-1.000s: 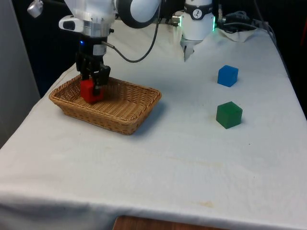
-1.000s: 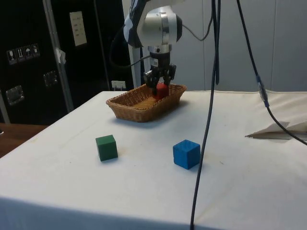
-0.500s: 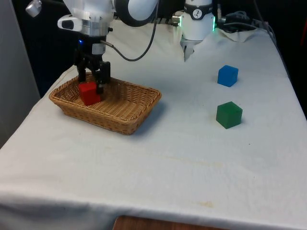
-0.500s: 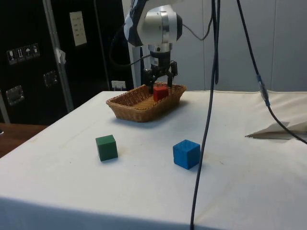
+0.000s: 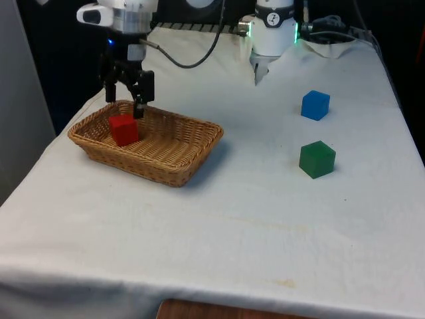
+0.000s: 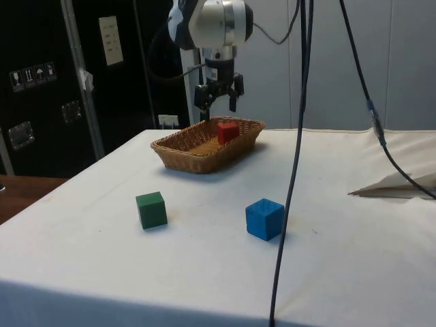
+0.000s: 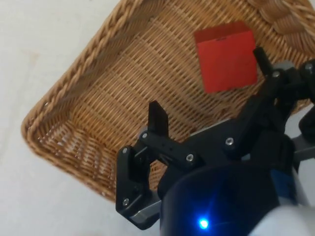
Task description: Pick up exactly two blocks and place them into the basket.
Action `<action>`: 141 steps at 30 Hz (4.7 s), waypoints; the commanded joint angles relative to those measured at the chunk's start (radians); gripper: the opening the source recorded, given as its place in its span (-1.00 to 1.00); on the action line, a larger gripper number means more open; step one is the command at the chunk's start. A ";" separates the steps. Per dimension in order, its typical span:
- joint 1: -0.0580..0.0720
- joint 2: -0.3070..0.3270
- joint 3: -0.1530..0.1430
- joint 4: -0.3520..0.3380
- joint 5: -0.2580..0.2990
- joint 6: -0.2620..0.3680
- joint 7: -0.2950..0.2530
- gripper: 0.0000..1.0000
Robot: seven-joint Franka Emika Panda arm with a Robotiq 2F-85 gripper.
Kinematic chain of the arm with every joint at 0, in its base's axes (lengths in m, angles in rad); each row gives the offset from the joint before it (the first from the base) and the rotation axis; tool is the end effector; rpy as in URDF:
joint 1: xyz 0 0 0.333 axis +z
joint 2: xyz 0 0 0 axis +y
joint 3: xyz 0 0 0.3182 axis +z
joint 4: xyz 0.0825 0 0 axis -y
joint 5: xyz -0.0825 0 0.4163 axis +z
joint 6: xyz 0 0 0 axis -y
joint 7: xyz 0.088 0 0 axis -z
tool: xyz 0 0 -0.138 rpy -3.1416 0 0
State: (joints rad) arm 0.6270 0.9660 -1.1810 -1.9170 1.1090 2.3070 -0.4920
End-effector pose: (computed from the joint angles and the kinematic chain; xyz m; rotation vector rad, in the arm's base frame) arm 0.5919 -0.2887 0.2062 2.8803 -0.8422 0.2917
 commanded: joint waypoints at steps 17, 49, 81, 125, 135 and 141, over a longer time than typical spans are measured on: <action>0.076 -0.001 -0.109 0.006 -0.016 -0.074 -0.080 1.00; 0.194 0.043 -0.164 -0.022 -0.146 0.007 -0.062 1.00; 0.291 0.041 -0.207 -0.010 -0.138 -0.004 -0.151 1.00; 0.382 0.040 -0.174 0.001 -0.136 0.002 -0.274 1.00; 0.431 0.040 -0.201 0.017 -0.162 -0.002 -0.237 1.00; 0.453 0.039 -0.208 0.028 -0.169 -0.003 -0.219 1.00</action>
State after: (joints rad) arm 1.0640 1.0070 -1.3780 -1.8750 0.9450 2.3050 -0.7140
